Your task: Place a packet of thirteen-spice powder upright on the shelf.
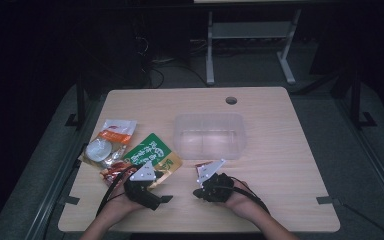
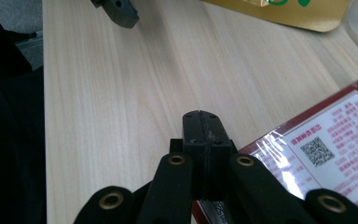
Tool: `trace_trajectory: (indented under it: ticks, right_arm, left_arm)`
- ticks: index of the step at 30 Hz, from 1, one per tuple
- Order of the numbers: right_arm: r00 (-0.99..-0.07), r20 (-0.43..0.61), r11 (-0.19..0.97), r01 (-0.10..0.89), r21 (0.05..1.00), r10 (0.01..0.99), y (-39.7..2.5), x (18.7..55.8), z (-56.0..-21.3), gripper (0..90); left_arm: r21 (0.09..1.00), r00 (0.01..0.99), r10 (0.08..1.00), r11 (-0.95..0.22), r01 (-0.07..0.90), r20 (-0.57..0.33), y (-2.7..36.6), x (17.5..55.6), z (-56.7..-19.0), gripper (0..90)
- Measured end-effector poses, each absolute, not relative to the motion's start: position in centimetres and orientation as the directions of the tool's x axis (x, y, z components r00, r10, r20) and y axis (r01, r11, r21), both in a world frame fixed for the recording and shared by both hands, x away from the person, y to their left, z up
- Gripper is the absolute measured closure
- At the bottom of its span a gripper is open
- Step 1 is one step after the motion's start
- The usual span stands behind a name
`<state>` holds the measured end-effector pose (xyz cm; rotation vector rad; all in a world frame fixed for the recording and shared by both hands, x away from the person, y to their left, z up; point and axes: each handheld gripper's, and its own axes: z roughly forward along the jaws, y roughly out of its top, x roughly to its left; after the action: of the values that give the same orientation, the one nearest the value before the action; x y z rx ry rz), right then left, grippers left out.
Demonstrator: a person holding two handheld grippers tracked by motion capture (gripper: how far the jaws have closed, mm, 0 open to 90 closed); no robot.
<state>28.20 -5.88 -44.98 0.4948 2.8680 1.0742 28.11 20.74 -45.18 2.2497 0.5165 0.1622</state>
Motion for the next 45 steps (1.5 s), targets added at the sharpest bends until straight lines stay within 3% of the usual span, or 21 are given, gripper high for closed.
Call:
trace_trajectory:
  ticks: [45]
  right_arm:
    - [-0.879,0.078,0.695,0.424,0.580,0.471,-12.8,28.6,-44.7,89.9]
  left_arm:
    - [0.739,0.913,0.406,-0.603,0.302,-0.042,20.4,27.8,-45.2,12.6]
